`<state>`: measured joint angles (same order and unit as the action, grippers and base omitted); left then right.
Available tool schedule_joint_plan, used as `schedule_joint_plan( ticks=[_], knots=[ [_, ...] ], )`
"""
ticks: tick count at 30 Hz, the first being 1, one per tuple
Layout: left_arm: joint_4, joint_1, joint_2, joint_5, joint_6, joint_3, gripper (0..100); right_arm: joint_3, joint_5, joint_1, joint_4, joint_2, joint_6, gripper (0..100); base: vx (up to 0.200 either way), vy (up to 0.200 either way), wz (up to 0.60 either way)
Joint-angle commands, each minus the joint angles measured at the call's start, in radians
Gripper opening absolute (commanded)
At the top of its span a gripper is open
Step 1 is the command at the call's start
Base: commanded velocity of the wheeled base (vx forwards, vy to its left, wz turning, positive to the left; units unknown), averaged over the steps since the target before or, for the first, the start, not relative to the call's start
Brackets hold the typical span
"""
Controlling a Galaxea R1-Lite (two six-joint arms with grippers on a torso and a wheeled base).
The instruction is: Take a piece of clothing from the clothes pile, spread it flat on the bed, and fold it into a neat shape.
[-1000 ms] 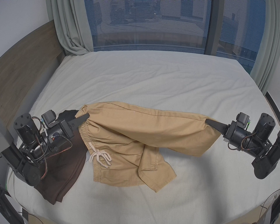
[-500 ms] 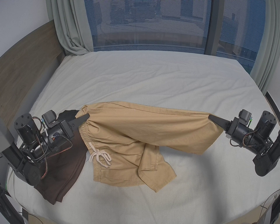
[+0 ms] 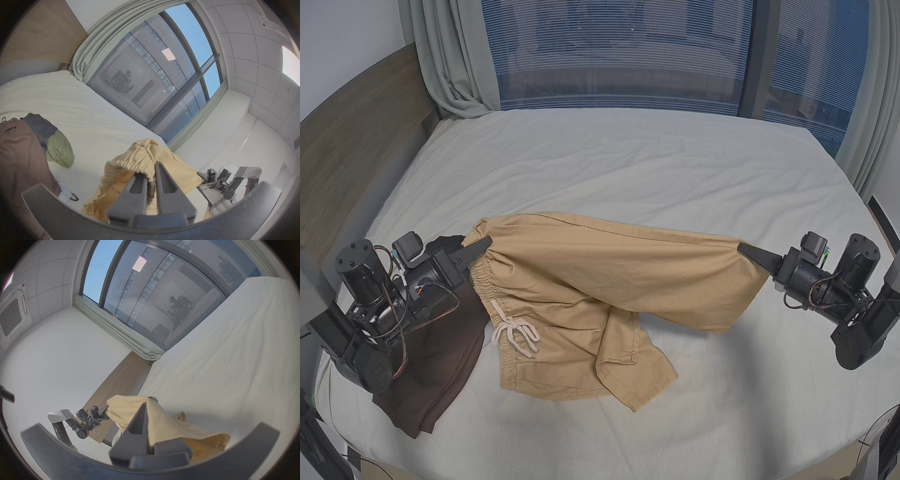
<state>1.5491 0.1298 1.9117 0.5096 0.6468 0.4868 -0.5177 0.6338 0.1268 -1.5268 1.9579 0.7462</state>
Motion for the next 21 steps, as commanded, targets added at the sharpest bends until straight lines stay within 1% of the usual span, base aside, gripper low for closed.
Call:
schedule_joint_plan(
  ticks=[1, 11, 21],
  knots=[
    [0.0, 0.001, 0.064, -0.033, 0.001, 0.036, 0, -0.055, 0.0, -0.003, 0.014, 0.081, 0.001, 0, 0.0, 0.0, 0.0],
    [0.0, 0.005, 0.175, -0.079, 0.001, 0.125, 0, -0.197, 0.0, -0.004, 0.111, 0.145, 0.001, 0, 0.0, 0.0, 0.0],
    [0.0, 0.014, 0.253, -0.08, 0.004, 0.203, 0, -0.326, 0.0, -0.006, 0.171, 0.217, 0.002, 0, 0.0, 0.0, 0.0]
  ],
)
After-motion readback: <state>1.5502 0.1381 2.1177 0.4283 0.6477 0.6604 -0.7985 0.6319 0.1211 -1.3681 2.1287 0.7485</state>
